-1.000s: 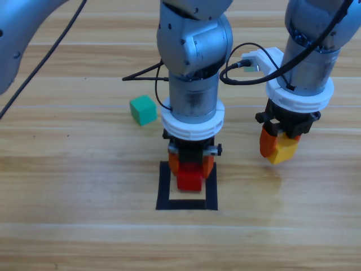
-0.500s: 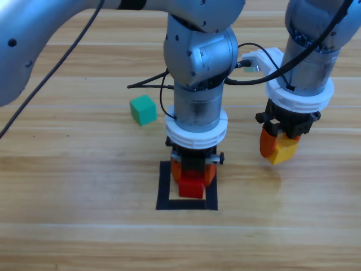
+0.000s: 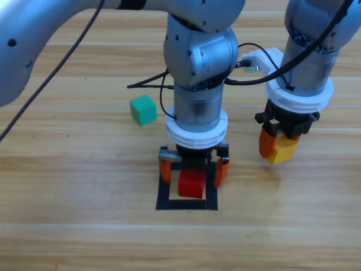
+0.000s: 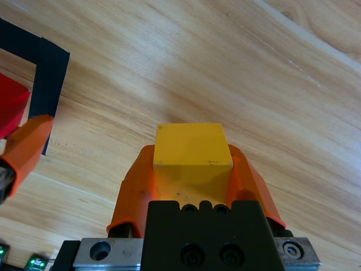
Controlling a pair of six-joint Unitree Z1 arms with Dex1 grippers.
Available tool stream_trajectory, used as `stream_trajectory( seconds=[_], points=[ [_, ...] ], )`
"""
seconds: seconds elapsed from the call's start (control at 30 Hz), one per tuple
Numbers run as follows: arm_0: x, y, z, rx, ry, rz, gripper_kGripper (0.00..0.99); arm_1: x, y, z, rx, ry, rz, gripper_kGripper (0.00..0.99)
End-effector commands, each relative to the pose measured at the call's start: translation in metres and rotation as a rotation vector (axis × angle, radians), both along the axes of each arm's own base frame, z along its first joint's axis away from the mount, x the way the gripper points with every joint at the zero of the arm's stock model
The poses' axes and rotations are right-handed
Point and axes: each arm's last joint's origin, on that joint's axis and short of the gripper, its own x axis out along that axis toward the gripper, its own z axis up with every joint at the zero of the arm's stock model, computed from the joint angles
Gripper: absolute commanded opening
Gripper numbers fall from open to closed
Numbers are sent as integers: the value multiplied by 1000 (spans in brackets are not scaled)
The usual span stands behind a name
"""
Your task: Stack the blocks in the rectangular block: red at the bottom, yellow in the middle, green on top
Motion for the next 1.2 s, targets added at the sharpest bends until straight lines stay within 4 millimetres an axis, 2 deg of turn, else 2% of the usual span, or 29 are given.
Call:
stream_trajectory(
  seconds=[0.03,0.13,0.27,0.47,0.53,0.6,0.67,0.73,0.83,0.9,0.97,1.07,1.2],
  points=[
    [-11,6,24,-13,-41,1,990,4,-14,2,9,0,-26,17],
    [-13,18,54,-47,-81,8,990,5,-17,1,7,3,-37,17],
    [-15,30,82,-88,-118,14,990,7,-23,2,10,7,-55,17],
    [-28,48,123,-140,-167,19,990,4,-24,17,40,-17,-72,17],
    [-33,68,138,-131,-186,31,990,-2,-20,26,51,-33,-58,17],
    [-35,96,149,-114,-197,43,990,-13,-12,36,34,-77,-25,17],
    [-31,123,151,-77,-205,38,990,-27,-4,50,10,-141,8,17],
    [-17,147,141,-34,-192,8,990,-42,8,63,1,-201,35,18],
    [5,172,116,10,-176,-45,989,-69,35,78,65,-222,82,18],
    [14,197,102,31,-167,-63,988,-87,53,86,113,-218,125,18],
    [24,220,95,42,-161,-75,989,-93,65,84,145,-188,135,17],
    [42,247,94,29,-175,-116,989,-97,87,70,181,-117,137,17],
    [62,275,84,-22,-144,-149,988,-95,109,58,136,-80,107,17]
  ],
)
